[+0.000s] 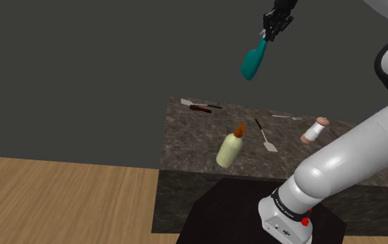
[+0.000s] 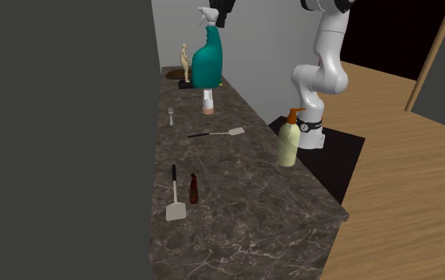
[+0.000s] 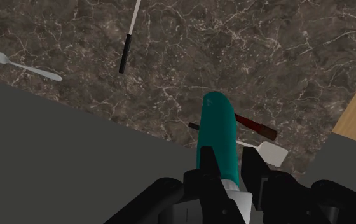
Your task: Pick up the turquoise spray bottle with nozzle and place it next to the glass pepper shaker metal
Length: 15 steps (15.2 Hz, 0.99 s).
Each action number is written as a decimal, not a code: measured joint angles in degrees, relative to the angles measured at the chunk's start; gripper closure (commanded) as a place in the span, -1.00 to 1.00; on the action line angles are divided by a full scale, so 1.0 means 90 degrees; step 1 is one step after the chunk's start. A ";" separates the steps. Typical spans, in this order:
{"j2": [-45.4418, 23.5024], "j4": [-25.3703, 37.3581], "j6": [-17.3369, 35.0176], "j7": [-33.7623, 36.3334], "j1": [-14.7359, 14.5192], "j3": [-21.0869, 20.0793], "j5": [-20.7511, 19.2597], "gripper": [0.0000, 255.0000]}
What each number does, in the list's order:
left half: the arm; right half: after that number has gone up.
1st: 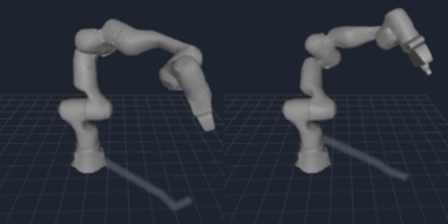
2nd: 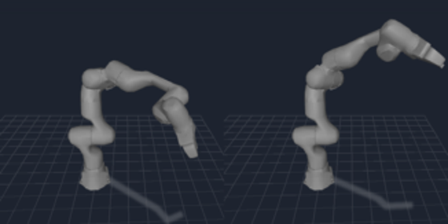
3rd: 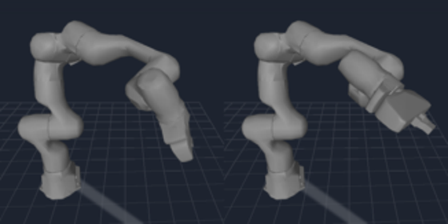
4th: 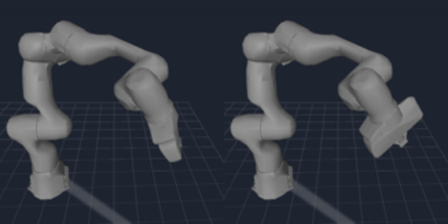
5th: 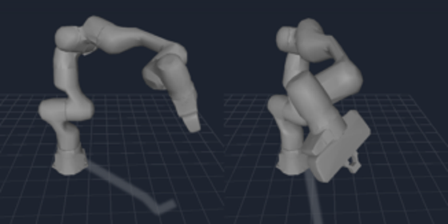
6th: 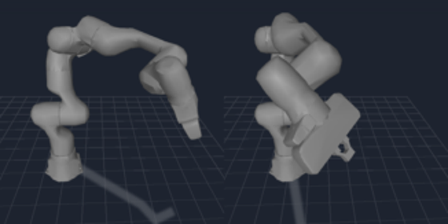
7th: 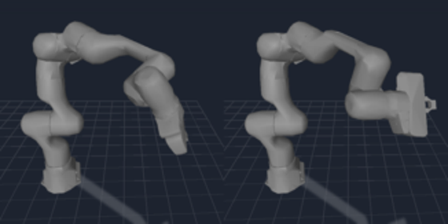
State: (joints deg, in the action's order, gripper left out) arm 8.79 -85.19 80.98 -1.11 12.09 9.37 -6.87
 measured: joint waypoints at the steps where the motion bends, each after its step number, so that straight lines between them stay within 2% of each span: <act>1: 0.0162 -0.0179 0.0032 -0.0104 0.0046 0.0060 -0.0027 1.00; 7: 0.0916 -0.0937 0.0132 -0.0777 0.0323 0.0465 -0.0215 1.00; 15: 0.1539 -0.1361 0.0116 -0.1901 0.0711 0.1204 -0.0533 1.00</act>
State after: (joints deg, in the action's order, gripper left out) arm 22.64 -97.44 82.02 -18.22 18.49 20.21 -11.66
